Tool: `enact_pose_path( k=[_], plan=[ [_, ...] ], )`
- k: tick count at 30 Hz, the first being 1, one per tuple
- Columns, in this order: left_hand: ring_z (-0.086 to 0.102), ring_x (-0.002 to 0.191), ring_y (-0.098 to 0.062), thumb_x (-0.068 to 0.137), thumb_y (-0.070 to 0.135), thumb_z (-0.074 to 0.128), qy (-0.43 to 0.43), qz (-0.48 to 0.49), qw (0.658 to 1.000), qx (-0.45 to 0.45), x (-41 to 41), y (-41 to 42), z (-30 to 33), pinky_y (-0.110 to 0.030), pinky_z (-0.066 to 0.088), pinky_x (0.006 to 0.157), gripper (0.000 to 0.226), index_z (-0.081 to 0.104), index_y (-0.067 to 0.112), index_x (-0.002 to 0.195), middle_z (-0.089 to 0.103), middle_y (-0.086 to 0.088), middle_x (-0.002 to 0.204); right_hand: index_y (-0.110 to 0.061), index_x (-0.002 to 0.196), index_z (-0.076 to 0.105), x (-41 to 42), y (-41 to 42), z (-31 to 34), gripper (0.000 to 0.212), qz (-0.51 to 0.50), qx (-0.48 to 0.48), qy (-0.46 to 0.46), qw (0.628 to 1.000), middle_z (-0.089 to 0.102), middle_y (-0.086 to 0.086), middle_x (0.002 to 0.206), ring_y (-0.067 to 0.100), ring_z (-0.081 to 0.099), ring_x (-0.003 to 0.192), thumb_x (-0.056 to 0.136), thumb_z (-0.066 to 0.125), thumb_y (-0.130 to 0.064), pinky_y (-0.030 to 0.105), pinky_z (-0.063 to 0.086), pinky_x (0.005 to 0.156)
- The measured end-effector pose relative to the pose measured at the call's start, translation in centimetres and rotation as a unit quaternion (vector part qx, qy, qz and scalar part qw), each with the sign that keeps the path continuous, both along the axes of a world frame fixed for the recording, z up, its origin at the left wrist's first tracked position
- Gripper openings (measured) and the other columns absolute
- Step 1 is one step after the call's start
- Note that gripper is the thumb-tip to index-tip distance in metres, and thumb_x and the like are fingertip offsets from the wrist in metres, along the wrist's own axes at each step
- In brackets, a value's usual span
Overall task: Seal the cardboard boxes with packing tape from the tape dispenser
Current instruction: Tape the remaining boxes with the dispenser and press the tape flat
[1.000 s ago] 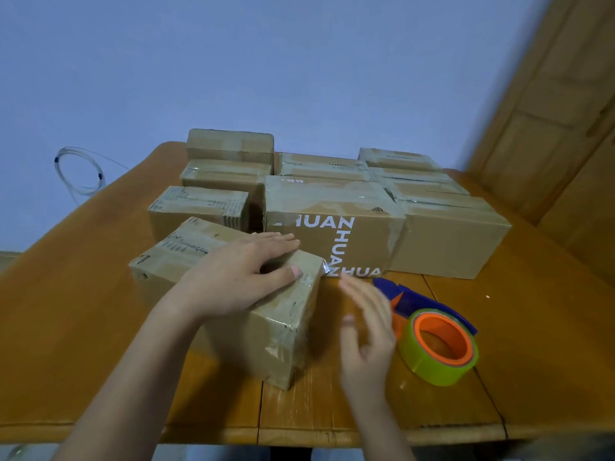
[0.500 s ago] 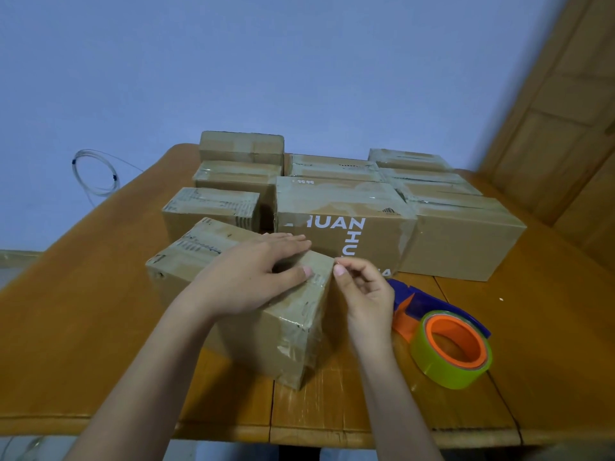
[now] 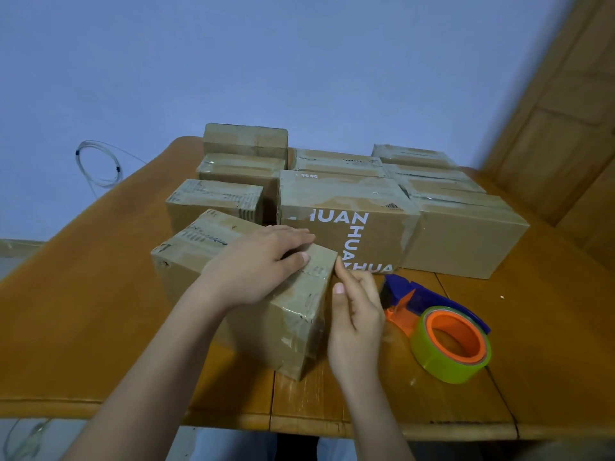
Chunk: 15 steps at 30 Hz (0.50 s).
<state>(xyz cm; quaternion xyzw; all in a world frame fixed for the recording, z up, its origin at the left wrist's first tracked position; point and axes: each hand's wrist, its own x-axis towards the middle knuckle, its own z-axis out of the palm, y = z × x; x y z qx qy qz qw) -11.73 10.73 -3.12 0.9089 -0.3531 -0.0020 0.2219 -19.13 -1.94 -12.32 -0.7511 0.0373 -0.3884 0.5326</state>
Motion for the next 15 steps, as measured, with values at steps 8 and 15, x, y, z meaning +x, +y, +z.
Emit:
enact_pose_path(
  k=[8,15],
  plan=[
    [0.029,0.137,-0.002,0.101,0.034,0.043,0.026,0.007,1.0,-0.013,-0.1,0.2,0.2,-0.013,0.022,0.096,0.044,0.042,0.029,0.144,0.039,0.015,0.149,-0.033,0.118,0.061,-3.2,-0.6,0.8,0.032,0.037,0.05,0.031,0.998,0.061,-0.018,0.117,0.001,0.053,0.117,0.09,0.048,-0.037,0.014,0.04,0.095],
    [0.029,0.137,-0.002,0.101,0.034,0.042,0.023,0.002,1.0,-0.016,0.2,0.2,0.0,-0.01,0.019,0.089,0.043,0.042,0.028,0.144,0.039,0.014,0.149,-0.023,0.112,0.065,-4.8,0.9,1.6,0.031,0.037,-0.011,-0.011,0.999,0.061,-0.016,0.116,0.013,0.056,0.116,0.086,0.054,-0.035,0.025,0.045,0.096]
  ],
)
